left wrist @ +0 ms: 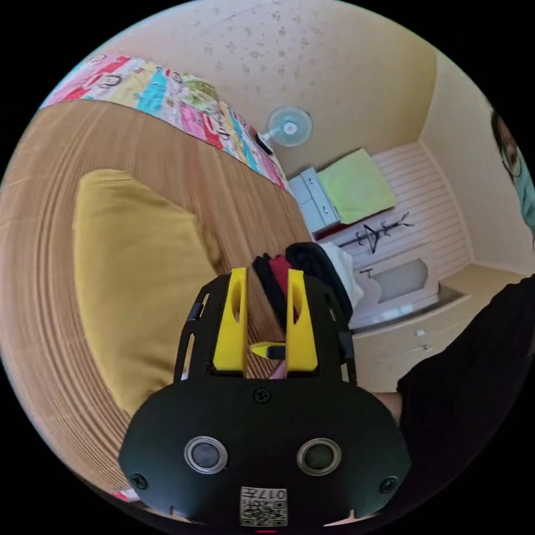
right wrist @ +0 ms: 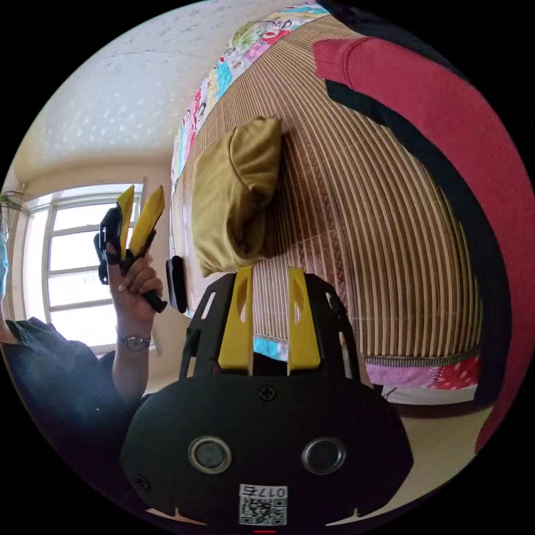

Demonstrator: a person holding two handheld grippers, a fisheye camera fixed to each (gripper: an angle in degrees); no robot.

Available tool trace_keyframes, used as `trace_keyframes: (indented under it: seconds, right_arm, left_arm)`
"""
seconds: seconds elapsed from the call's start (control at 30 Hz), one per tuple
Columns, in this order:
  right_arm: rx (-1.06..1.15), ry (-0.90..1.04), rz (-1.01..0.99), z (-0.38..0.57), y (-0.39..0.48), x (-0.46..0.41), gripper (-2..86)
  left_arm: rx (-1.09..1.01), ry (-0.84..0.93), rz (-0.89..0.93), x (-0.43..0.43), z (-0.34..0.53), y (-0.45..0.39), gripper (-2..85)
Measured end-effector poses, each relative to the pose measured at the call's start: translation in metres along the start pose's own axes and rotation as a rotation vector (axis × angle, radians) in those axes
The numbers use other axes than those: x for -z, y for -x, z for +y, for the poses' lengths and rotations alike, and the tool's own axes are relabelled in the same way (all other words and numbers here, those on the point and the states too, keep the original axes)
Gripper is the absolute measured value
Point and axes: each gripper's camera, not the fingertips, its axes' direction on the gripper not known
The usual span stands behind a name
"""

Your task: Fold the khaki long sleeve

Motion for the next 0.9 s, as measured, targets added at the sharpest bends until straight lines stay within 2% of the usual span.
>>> trace_keyframes:
  seconds: [0.13, 0.2, 0.3, 0.33, 0.43, 0.47, 0.53, 0.6, 0.7, 0.77, 0.83, 0.9]
  right_arm:
    - [-0.049, 0.037, -0.155, 0.011, 0.005, -0.006, 11.4]
    - [-0.07, 0.06, -0.303, 0.016, 0.013, -0.015, 12.7]
    - [-0.122, 0.074, -0.435, 0.02, 0.026, -0.027, 15.8]
    - [-0.133, 0.077, -0.461, 0.02, 0.028, -0.03, 16.8]
    - [-0.163, 0.112, -0.56, 0.02, 0.044, -0.049, 22.7]
    - [-0.158, 0.103, -0.61, 0.02, 0.052, -0.054, 24.6]
    - [-0.172, 0.08, -0.684, 0.021, 0.063, -0.06, 26.2]
    - [-0.219, 0.023, -0.746, 0.022, 0.078, -0.062, 27.7]
    - [-0.295, -0.056, -0.871, 0.017, 0.086, -0.062, 26.9]
    - [-0.333, -0.021, -0.976, 0.008, 0.088, -0.067, 25.1]
    - [-0.299, 0.019, -0.937, 0.001, 0.106, -0.059, 23.6]
    - [-0.17, 0.033, -0.9, -0.014, 0.154, -0.025, 22.0]
  left_arm:
    - [0.134, -0.084, -0.265, 0.073, 0.03, 0.058, 15.1]
    - [0.199, -0.069, -0.285, 0.091, 0.041, 0.093, 16.9]
    - [0.323, 0.069, -0.183, 0.085, 0.059, 0.153, 18.9]
    - [0.359, 0.14, -0.099, 0.074, 0.068, 0.171, 19.2]
    - [0.426, 0.202, 0.151, 0.054, 0.095, 0.195, 16.8]
    - [0.47, 0.211, 0.205, 0.054, 0.106, 0.199, 13.6]
    - [0.514, 0.234, 0.273, 0.054, 0.123, 0.197, 7.7]
    - [0.543, 0.228, 0.349, 0.055, 0.139, 0.18, 6.7]
    - [0.487, 0.306, 0.339, 0.063, 0.151, 0.132, 6.3]
    - [0.419, 0.369, 0.32, 0.072, 0.158, 0.095, 6.3]
    - [0.394, 0.365, 0.292, 0.086, 0.163, 0.078, 6.8]
    - [0.377, 0.303, 0.317, 0.109, 0.162, 0.067, 7.5]
